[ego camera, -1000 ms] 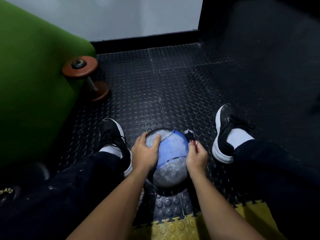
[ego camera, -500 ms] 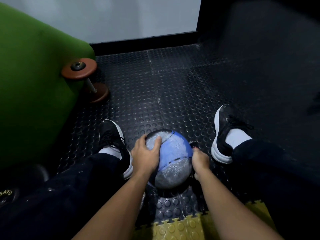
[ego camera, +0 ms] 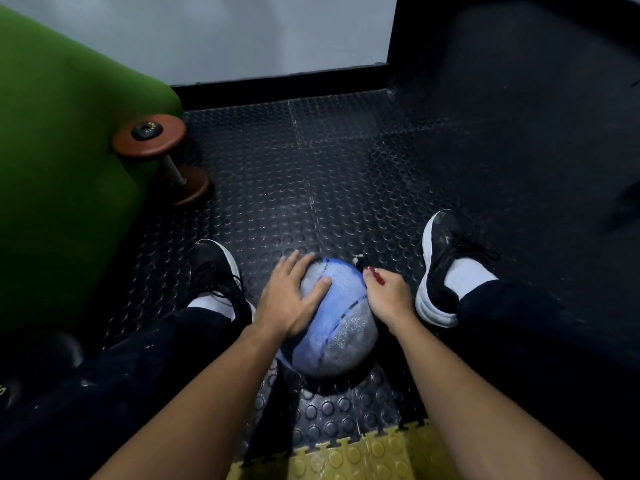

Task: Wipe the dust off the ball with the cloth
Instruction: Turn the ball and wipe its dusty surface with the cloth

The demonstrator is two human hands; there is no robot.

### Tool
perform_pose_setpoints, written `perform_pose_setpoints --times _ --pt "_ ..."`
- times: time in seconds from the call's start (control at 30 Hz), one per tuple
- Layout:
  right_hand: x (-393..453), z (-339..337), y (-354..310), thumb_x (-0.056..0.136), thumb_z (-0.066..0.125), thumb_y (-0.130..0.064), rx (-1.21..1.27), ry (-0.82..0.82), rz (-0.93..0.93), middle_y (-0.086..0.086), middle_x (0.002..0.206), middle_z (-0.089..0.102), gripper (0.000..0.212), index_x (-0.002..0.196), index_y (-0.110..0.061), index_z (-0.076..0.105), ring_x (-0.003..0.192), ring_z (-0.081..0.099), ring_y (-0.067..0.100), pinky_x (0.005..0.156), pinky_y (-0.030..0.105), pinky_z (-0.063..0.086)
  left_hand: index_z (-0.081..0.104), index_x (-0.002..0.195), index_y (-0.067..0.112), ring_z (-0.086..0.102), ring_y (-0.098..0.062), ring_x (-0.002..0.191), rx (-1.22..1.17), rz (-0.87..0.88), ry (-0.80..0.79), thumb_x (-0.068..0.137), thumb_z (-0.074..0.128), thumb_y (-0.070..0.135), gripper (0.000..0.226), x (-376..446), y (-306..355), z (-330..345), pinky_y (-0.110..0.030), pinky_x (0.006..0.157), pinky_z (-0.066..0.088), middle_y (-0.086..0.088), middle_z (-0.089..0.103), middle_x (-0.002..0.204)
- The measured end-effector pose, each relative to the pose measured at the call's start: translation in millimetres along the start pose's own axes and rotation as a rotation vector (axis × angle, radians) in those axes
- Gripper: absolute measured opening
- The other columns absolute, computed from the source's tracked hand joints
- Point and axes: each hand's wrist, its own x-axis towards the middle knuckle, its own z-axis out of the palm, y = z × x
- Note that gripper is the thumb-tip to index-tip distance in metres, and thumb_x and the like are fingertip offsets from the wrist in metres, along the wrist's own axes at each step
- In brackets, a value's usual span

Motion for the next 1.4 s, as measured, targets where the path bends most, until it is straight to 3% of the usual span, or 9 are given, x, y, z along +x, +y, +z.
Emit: perform_pose_setpoints --times 0.07,0.17,0.37,0.6,0.73,0.9,0.97,1.1,1.4 --pt "-11 6 14 0.096 0.053 -0.035 0.124 0.023 0.000 0.001 0.075 0.064 0.034 0.076 -0.011 0.065 0.079 0.059 0.024 0.067 0.030 0.038 0.046 0.148 0.037 0.036 -0.015 0.146 -0.055 0.008 -0.025 0.084 0.043 0.080 0.077 7 -11 3 -0.047 0.120 0.031 0.007 0.043 0.157" --pt "-18 14 28 0.097 0.052 -0.034 0.305 0.057 0.259 0.006 0.100 0.068 0.033 0.106 -0.010 0.072 0.091 0.057 0.022 0.082 0.031 0.042 0.052 0.141 0.039 0.045 -0.013 0.138 -0.090 -0.031 0.010 0.083 0.046 0.079 0.071 9 -17 8 -0.047 0.115 0.038 0.011 0.052 0.149" --pt "-19 18 13 0.094 0.056 -0.027 0.382 0.127 0.033 -0.003 0.062 0.055 0.034 0.066 -0.008 0.056 0.063 0.046 0.012 0.061 0.031 0.037 0.055 0.138 0.040 0.048 -0.014 0.135 -0.127 -0.101 0.089 0.084 0.045 0.078 0.066 7 -10 13 -0.050 0.112 0.040 0.013 0.055 0.144" --pt "1 12 20 0.091 0.055 -0.031 0.404 -0.051 0.370 0.004 0.097 0.072 0.026 0.097 -0.012 0.073 0.092 0.065 0.022 0.084 0.035 0.051 0.044 0.147 0.043 0.032 -0.018 0.144 -0.018 -0.154 0.050 0.088 0.038 0.076 0.067 -6 7 10 -0.057 0.114 0.032 0.012 0.040 0.157" --pt "3 13 3 0.086 0.058 -0.027 0.414 -0.029 0.154 -0.004 0.062 0.058 0.028 0.059 -0.020 0.061 0.067 0.053 0.016 0.064 0.032 0.040 0.042 0.149 0.040 0.029 -0.023 0.145 -0.019 -0.212 0.044 0.090 0.040 0.074 0.068 -3 8 5 -0.054 0.115 0.031 0.008 0.037 0.158" --pt "-6 22 25 0.091 0.058 -0.031 0.446 0.023 0.322 -0.001 0.086 0.071 0.022 0.088 -0.016 0.073 0.081 0.062 0.017 0.072 0.031 0.048 0.040 0.151 0.040 0.027 -0.024 0.145 -0.026 -0.270 0.003 0.088 0.037 0.078 0.074 -3 -1 -1 -0.051 0.116 0.030 0.004 0.036 0.158" --pt "-4 21 29 0.091 0.056 -0.027 0.445 0.016 0.366 0.000 0.085 0.069 0.022 0.086 -0.012 0.072 0.076 0.060 0.014 0.065 0.028 0.044 0.040 0.150 0.041 0.027 -0.024 0.145 -0.009 -0.282 -0.006 0.087 0.037 0.079 0.074 -4 3 -1 -0.052 0.115 0.030 0.003 0.036 0.157" --pt "-17 25 22 0.088 0.059 -0.018 0.467 0.180 0.097 -0.005 0.057 0.052 0.030 0.059 -0.012 0.054 0.060 0.044 0.014 0.059 0.033 0.035 0.040 0.150 0.039 0.026 -0.026 0.145 -0.005 -0.329 0.002 0.088 0.036 0.077 0.073 3 9 -2 -0.052 0.112 0.030 0.002 0.036 0.156" --pt "4 18 14 0.092 0.055 -0.029 0.348 0.051 0.268 0.002 0.082 0.070 0.025 0.089 -0.010 0.071 0.078 0.062 0.019 0.065 0.028 0.041 0.041 0.146 0.031 0.033 -0.035 0.139 0.129 -0.357 0.037 0.084 0.027 0.083 0.081 -6 21 0 -0.059 0.111 0.031 -0.011 0.038 0.150"
